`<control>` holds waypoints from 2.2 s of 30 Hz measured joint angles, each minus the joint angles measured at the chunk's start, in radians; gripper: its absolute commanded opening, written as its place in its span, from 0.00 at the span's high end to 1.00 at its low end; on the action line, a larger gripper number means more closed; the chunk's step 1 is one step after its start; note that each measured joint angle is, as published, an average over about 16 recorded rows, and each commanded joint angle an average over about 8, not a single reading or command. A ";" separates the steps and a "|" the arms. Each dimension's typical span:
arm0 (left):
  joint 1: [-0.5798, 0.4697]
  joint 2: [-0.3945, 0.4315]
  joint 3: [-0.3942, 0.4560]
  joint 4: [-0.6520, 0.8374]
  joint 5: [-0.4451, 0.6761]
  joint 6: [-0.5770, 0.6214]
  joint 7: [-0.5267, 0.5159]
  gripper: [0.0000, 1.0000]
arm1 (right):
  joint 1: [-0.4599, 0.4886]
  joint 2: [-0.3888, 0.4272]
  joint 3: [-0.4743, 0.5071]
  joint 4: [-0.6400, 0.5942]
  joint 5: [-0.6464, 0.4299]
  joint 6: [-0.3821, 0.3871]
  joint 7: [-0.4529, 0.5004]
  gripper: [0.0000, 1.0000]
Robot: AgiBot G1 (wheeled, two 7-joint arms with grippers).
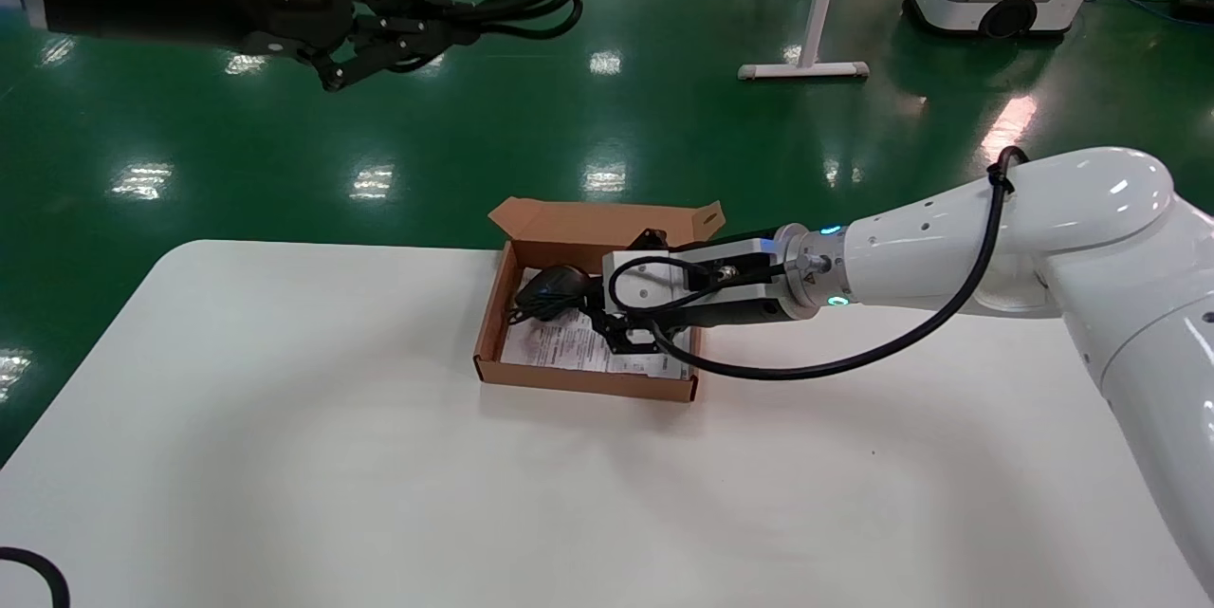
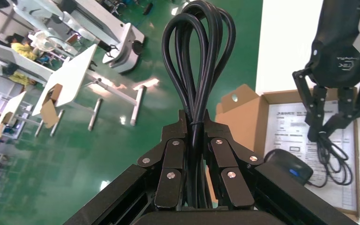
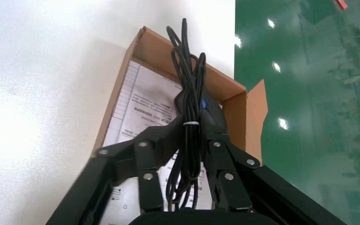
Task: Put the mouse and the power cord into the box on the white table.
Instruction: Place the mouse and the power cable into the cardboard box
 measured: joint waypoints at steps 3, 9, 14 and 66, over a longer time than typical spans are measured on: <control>0.009 0.003 0.004 0.004 0.005 0.002 0.000 1.00 | 0.002 0.003 -0.009 0.004 0.007 0.001 0.007 0.00; 0.041 0.022 0.007 0.016 0.008 0.000 -0.002 1.00 | 0.032 0.035 -0.011 -0.015 0.031 -0.011 0.026 0.00; 0.100 0.059 -0.006 0.036 -0.011 -0.024 -0.003 1.00 | 0.076 0.098 0.002 -0.044 0.056 -0.041 0.041 0.00; 0.402 0.245 0.002 0.016 -0.003 -0.363 0.040 0.00 | 0.209 0.331 0.013 -0.158 0.055 -0.110 0.060 0.00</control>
